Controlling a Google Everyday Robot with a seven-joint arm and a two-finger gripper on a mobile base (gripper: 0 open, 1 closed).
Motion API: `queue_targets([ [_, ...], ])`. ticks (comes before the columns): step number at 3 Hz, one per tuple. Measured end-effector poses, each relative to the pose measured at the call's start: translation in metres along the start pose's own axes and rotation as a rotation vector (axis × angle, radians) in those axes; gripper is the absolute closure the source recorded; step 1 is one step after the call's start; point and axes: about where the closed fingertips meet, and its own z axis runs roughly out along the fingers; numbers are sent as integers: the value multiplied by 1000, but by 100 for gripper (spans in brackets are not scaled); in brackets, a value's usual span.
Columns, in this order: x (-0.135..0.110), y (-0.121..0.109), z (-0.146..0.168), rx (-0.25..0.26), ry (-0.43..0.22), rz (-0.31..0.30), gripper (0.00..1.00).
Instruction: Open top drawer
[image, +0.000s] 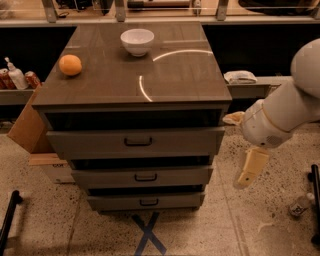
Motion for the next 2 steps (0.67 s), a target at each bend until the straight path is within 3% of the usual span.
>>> queue_targets([
  [1,10,-3,46,-32,-4,-22,0],
  [2,9,-3,47,-32,-5,-27,0],
])
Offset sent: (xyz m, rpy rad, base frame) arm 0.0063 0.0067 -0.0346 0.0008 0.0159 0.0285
